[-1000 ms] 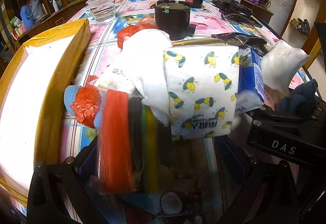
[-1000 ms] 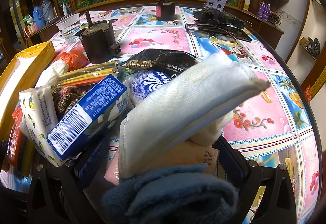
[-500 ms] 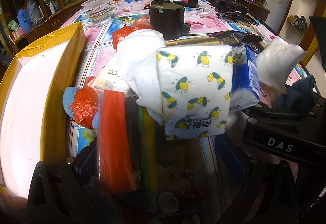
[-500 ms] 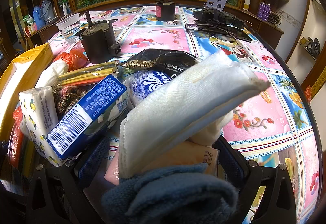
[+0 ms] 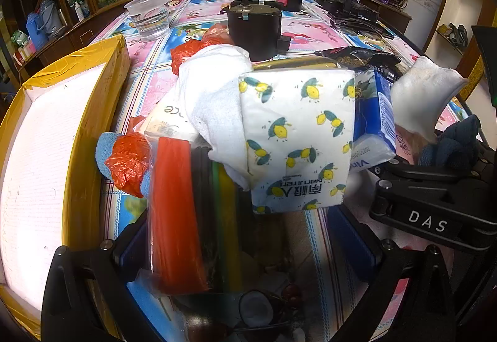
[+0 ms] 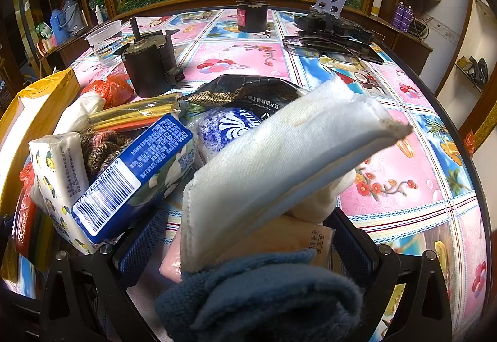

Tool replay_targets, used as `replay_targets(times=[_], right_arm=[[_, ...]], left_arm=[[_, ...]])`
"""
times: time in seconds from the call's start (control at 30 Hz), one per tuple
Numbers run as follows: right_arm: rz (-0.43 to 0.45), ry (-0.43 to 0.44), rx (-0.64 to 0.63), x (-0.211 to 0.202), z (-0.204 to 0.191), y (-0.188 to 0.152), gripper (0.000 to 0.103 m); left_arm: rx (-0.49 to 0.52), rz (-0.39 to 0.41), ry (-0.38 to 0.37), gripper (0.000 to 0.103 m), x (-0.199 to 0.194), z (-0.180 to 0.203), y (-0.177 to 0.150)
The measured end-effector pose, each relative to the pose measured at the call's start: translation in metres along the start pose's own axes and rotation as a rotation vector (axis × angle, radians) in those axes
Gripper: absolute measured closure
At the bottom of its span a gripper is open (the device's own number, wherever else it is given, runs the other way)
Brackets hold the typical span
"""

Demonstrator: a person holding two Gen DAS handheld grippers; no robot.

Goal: Organize soft objects

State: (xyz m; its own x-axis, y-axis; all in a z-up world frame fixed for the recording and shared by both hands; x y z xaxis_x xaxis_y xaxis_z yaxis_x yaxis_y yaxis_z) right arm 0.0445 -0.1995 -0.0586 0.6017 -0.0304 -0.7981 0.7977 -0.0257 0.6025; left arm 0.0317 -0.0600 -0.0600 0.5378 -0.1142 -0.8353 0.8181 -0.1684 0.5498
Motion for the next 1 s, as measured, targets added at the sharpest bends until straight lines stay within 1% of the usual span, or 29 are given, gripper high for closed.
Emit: replay_targets(times=[0.67, 0.7, 0.73, 0.77, 0.8, 0.83, 0.9, 0.93, 0.97, 1.0], right_arm=[[0.000, 0.000, 0.002, 0.000, 0.000, 0.000, 0.000], [-0.011, 0.018, -0.018, 0.000, -0.001, 0.000, 0.000], [-0.050, 0.059, -0.073, -0.001, -0.004, 0.000, 0.000], [-0.089, 0.124, -0.137, 0.000, -0.007, 0.001, 0.000], [-0.116, 0.160, -0.193, 0.000, -0.007, 0.001, 0.000], [-0.134, 0.166, -0.227, 0.001, -0.005, 0.001, 0.000], [-0.204, 0.205, -0.288, -0.002, 0.005, -0.003, 0.000], [-0.224, 0.208, -0.303, -0.005, 0.011, -0.005, 0.001], [-0.222, 0.200, -0.325, -0.011, 0.021, -0.007, 0.002], [-0.211, 0.200, -0.327, -0.017, 0.028, -0.009, 0.005]], left_arm=[[0.000, 0.000, 0.000, 0.000, 0.000, 0.000, 0.000], [0.001, 0.000, 0.001, 0.000, 0.000, 0.000, 0.000], [0.003, 0.000, 0.001, 0.000, 0.000, 0.000, -0.001], [0.015, -0.003, -0.004, 0.000, -0.001, 0.001, -0.001], [0.020, -0.009, 0.003, 0.000, -0.002, 0.002, -0.002], [0.030, -0.012, 0.010, 0.000, -0.003, 0.003, -0.002], [0.029, -0.008, 0.011, 0.000, -0.008, 0.005, -0.002], [0.011, -0.014, -0.016, 0.000, -0.011, 0.005, -0.002], [-0.010, -0.023, -0.042, 0.000, -0.013, 0.005, -0.004], [-0.031, -0.036, -0.063, 0.000, -0.015, 0.005, -0.007]])
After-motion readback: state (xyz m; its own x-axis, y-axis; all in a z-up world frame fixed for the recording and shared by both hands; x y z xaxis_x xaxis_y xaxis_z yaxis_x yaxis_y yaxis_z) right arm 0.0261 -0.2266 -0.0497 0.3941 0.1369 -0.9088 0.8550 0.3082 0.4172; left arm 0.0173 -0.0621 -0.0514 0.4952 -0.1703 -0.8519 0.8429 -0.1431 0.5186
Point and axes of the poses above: each gripper's, at about its wrist camera, not at the fingertips, and x roughly the way its jaws point, z to its right, y to its top, the point moved 7 cm from there along x, roughly the way its jaws point, and after that the axes turned 1 degree about z, right-handed, at the moved point
